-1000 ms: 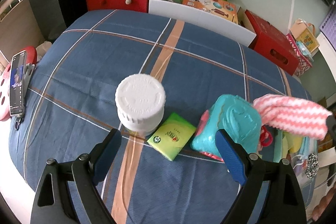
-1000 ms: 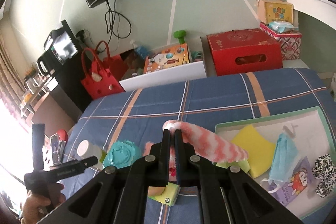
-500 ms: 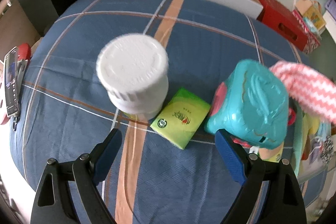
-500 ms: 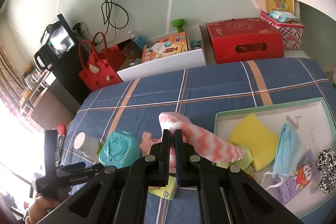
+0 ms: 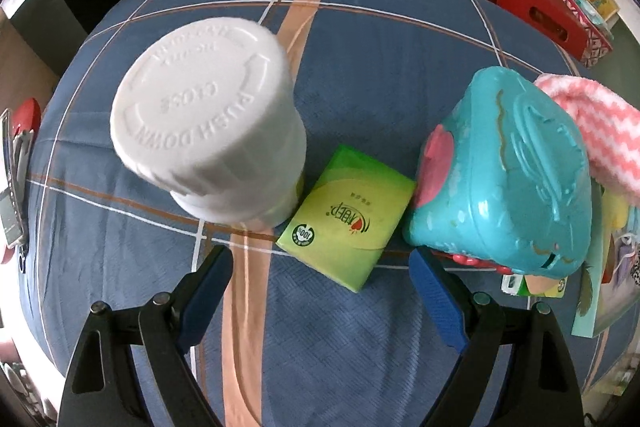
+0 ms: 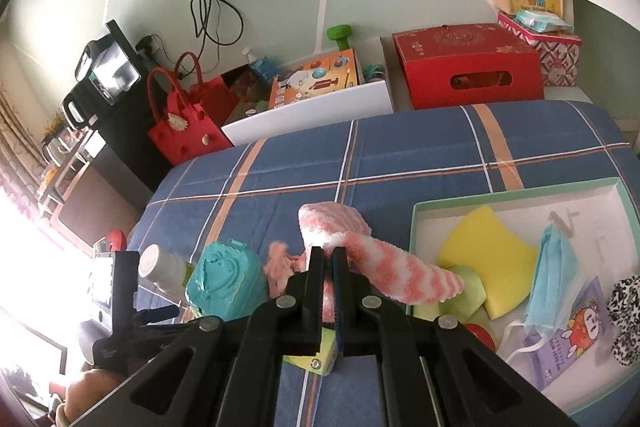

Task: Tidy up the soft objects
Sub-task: 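Grasp the green tissue packet with the left tool while the right tool holds the pink cloth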

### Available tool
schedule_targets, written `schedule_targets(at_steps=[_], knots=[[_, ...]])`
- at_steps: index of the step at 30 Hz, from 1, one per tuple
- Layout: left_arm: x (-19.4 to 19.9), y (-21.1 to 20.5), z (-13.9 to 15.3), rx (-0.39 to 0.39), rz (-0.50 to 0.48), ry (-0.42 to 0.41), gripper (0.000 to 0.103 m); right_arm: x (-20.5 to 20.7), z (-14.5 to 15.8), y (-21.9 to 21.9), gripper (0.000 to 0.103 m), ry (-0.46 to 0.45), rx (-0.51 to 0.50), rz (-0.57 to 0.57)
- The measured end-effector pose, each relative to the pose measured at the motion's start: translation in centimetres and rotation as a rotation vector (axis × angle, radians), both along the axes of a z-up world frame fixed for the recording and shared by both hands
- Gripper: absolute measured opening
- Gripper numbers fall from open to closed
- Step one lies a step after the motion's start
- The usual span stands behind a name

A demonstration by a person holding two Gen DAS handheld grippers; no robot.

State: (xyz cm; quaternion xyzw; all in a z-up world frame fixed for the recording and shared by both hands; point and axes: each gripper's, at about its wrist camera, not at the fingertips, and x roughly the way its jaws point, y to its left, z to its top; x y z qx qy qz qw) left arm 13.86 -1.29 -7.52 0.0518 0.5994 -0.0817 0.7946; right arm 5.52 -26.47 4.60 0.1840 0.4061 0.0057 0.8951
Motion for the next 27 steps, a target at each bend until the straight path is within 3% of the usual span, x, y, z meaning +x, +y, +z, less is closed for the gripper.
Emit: schedule_targets(at_steps=[5, 15, 19, 27], knots=[[0.8, -0.4, -0.9, 0.029, -0.033, 0.001, 0.09, 0.1, -0.1, 0.1, 0.005, 0.005, -0.001, 0.004], [2.3, -0.3, -1.4, -0.007, -0.03, 0.01, 0.083, 0.4, -0.5, 0.4, 0.005, 0.023, -0.006, 0.016], [2.3, 0.2, -1.2, -0.054, -0.032, 0.024, 0.057, 0.4, -0.6, 0.4, 0.005, 0.029, -0.006, 0.017], [1.3, -0.2, -0.6, -0.043, -0.045, 0.0, 0.057, 0.4, -0.6, 0.3, 0.005, 0.027, -0.007, 0.011]])
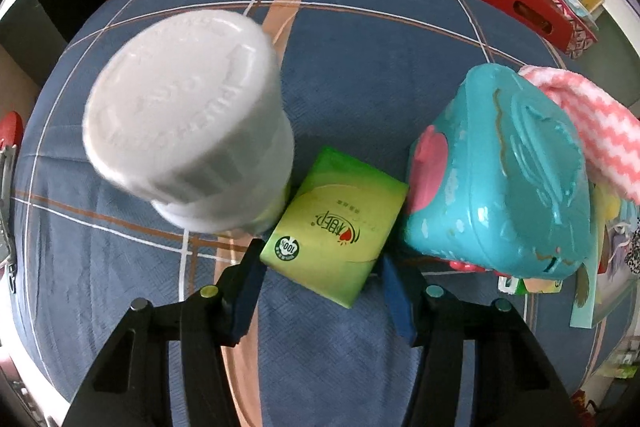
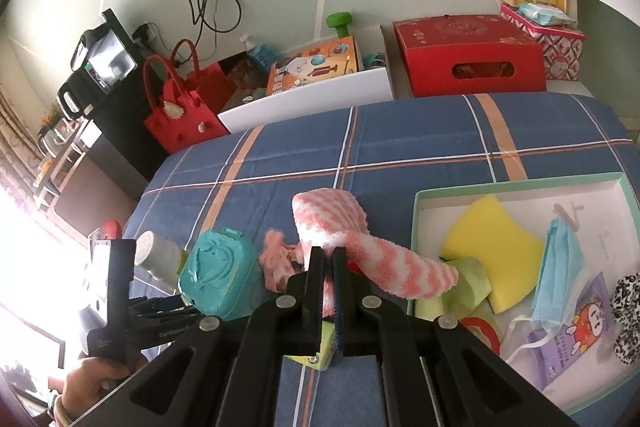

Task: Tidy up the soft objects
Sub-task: 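Grasp the green tissue packet with the left tool while the right tool holds the pink cloth, then carry the tissue packet and pink cloth into the tray and open both tools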

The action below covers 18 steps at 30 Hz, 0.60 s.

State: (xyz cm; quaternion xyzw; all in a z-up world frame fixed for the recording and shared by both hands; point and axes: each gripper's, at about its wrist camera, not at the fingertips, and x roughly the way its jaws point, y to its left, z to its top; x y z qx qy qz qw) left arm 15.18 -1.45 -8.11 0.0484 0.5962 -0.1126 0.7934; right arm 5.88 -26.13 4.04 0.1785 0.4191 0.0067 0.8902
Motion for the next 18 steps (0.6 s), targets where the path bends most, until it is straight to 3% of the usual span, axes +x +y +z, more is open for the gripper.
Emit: schedule_targets(at_steps=[18], knots=[[-3.8, 0.4, 8.5, -0.089, 0.017, -0.227, 0.057, -3.0, 5.2, -1.6, 0.004, -0.206, -0.012, -0.08]])
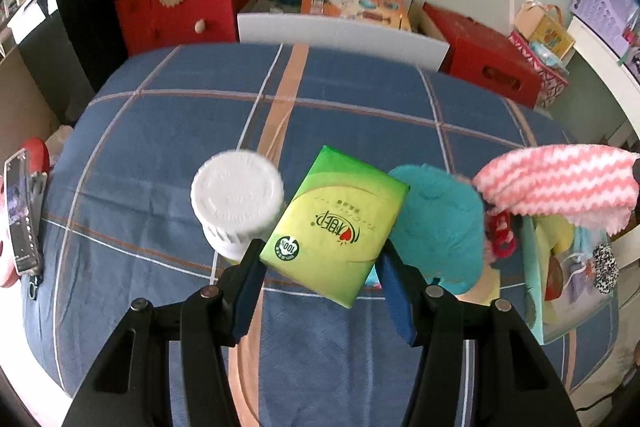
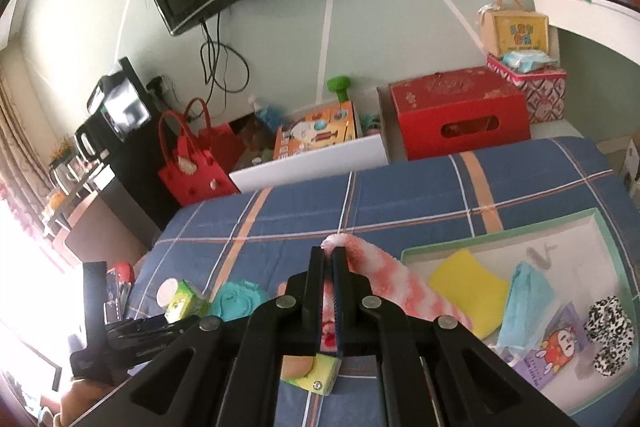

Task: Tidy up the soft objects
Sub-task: 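Carry the tissue packet and pink cloth into the tray and open both tools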

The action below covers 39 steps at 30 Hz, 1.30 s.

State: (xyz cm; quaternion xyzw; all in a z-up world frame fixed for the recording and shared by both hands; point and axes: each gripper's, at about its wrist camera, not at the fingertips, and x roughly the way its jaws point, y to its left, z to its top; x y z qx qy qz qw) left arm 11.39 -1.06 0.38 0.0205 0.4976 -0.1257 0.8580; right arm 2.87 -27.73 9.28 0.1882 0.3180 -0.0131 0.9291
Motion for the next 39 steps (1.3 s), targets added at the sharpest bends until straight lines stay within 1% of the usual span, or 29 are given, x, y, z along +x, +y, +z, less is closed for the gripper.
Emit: schedule_targets(at_steps=[6, 11, 15, 18, 24, 28, 31, 33, 35, 37, 39], knots=[[-0.9, -0.6, 2.2, -0.011, -0.005, -0.06, 0.057, -1.4, 1.7, -1.5, 0.004, -0.066, 0.0, -0.045], [-1.0, -1.8, 3.3, -0.023, -0.027, -0.084, 0.057, -2.6, 2.7, -3.5, 0.004, -0.11, 0.019, -0.104], [-1.0, -4.3, 3.9, -0.018, -0.079, -0.083, 0.057, -4.0, 3.5, -5.3, 0.004, -0.147, 0.008, -0.175], [-0.9, -6.7, 4.6, -0.041, -0.144, -0.085, 0.057, -4.9, 4.1, -6.3, 0.004, -0.167, -0.019, -0.232], [-1.1, -12.4, 5.6, -0.027, -0.249, -0.105, 0.057, -7.7, 5.4, -9.3, 0.005, -0.224, -0.069, -0.394], [-1.5, -16.5, 5.2, -0.037, -0.324, -0.082, 0.057, -8.9, 5.9, -11.0, 0.005, -0.231, -0.106, -0.487], [-1.8, -19.4, 4.5, -0.049, -0.372, -0.058, 0.057, -9.3, 5.8, -12.1, 0.004, -0.208, -0.138, -0.538], [-2.0, -21.2, 3.8, -0.049, -0.402, -0.042, 0.057, -9.1, 5.2, -12.6, 0.005, -0.192, -0.147, -0.555], [-2.3, -22.9, 2.9, -0.036, -0.432, -0.032, 0.057, -8.6, 4.4, -13.2, 0.005, -0.169, -0.14, -0.548], [-2.6, -24.5, 1.5, -0.023, -0.46, -0.015, 0.057, -8.0, 3.3, -13.8, 0.005, -0.134, -0.124, -0.541], [-2.9, -25.6, -0.1, -0.012, -0.478, 0.013, 0.057, -7.2, 1.8, -14.3, 0.005, -0.081, -0.105, -0.534]])
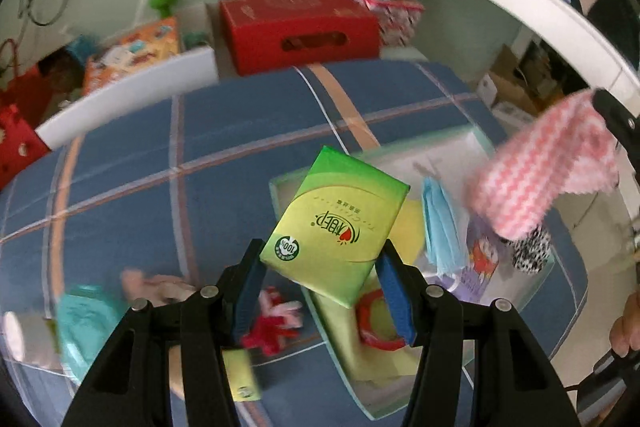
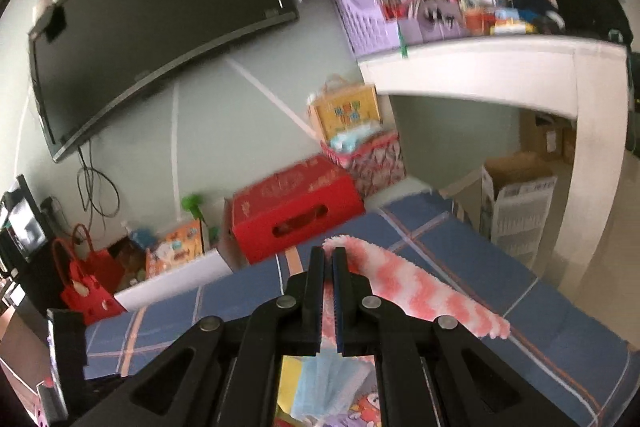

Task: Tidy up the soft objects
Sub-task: 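Carry the tissue packet and pink cloth into the tray and open both tools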

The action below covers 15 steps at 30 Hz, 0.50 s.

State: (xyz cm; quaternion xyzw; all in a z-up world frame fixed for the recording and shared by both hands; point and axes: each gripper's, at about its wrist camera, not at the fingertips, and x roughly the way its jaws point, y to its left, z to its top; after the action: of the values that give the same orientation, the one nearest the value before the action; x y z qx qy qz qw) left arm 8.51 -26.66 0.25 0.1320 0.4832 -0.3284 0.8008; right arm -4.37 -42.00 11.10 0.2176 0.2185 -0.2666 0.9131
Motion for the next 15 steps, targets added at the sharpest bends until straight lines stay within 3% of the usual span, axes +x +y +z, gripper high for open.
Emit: schedule_targets(at_steps=[6, 15], knots=[[0.0, -1.6, -4.3, 0.061, -0.014, 0.089, 0.057, 1.6, -4.0, -1.1, 0.005, 0.114, 0.088, 0.001], [-0.2, -1.6, -5.3, 0.071, -0.01, 0.09, 0.057, 3.6, -8.8, -1.8, 0.005, 0.279, 0.168, 0.029]])
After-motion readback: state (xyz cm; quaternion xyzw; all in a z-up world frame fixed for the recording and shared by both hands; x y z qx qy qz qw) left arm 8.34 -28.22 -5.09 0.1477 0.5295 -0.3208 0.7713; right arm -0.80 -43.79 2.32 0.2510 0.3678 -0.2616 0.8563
